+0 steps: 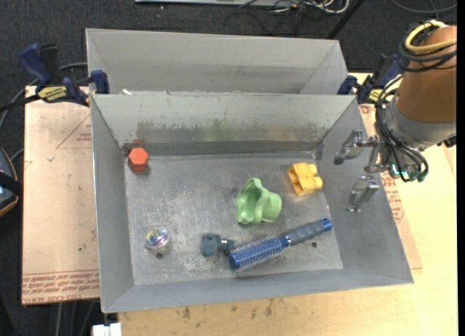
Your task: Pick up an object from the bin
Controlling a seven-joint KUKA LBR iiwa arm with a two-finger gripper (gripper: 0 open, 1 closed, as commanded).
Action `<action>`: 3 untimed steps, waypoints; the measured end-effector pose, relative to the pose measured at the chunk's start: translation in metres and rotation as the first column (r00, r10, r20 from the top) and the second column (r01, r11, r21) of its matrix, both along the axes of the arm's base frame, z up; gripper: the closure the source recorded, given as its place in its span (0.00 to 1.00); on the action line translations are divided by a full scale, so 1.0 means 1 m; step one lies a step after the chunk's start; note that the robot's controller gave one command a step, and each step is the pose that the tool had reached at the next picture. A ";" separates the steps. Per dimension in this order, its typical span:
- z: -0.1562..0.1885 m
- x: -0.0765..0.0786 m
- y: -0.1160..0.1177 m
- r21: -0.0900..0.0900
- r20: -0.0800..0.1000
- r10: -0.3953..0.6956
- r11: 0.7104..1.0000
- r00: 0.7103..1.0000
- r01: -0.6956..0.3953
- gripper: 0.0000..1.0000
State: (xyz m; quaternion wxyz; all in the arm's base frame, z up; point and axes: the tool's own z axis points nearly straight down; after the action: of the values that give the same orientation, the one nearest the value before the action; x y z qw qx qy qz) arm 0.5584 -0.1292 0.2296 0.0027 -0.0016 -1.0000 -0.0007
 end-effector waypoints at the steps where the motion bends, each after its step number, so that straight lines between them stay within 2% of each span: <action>1: -0.136 -0.016 0.059 0.000 0.005 -0.347 0.938 0.938 0.347 0.00; 2: -0.141 -0.019 0.090 0.010 0.028 -0.454 0.891 0.890 0.454 0.00; 3: -0.149 -0.024 0.094 0.006 0.018 -0.448 0.894 0.894 0.448 1.00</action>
Offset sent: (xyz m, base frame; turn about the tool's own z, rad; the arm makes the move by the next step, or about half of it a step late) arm -0.0175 0.0582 -0.1378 0.3557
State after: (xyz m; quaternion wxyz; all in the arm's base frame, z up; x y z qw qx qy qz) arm 0.5341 -0.0351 0.0806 -0.0069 -0.2319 -0.9727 -0.0022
